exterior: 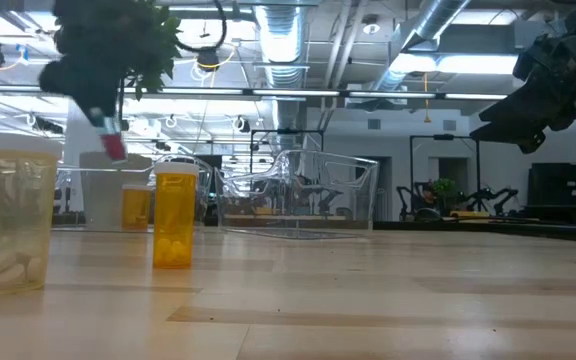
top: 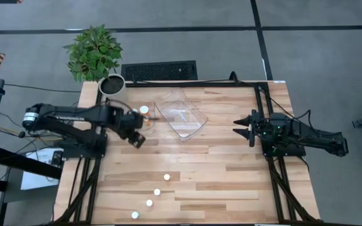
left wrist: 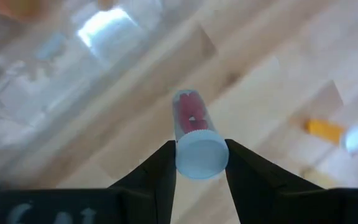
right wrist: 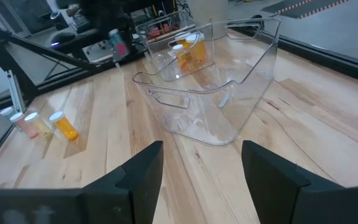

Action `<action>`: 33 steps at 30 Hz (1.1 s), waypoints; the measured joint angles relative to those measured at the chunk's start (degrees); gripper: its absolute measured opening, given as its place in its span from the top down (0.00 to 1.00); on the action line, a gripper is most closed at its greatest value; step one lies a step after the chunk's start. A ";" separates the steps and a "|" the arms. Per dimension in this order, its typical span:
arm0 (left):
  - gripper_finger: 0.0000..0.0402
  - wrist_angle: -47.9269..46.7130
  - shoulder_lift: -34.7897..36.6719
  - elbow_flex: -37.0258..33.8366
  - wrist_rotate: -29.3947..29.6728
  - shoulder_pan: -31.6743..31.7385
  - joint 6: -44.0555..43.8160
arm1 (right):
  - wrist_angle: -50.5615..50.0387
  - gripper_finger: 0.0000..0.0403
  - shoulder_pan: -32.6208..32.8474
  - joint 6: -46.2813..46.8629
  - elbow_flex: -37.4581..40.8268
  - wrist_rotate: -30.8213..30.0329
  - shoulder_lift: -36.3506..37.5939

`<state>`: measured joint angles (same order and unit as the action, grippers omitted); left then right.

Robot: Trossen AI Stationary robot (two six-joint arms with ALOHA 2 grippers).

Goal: Pick and place medicine bottles into bin by pill shape (circle, oval)
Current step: Put the small blue capsule bottle into the left transparent bin

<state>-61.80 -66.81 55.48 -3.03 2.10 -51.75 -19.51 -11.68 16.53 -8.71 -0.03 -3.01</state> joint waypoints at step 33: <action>0.71 -5.87 -1.62 3.30 -2.51 29.40 15.87 | -0.10 0.44 0.00 0.00 0.00 0.00 0.00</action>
<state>-67.67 -68.43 58.78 -5.53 31.49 -35.88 -19.61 -11.68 16.53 -8.71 -0.03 -3.01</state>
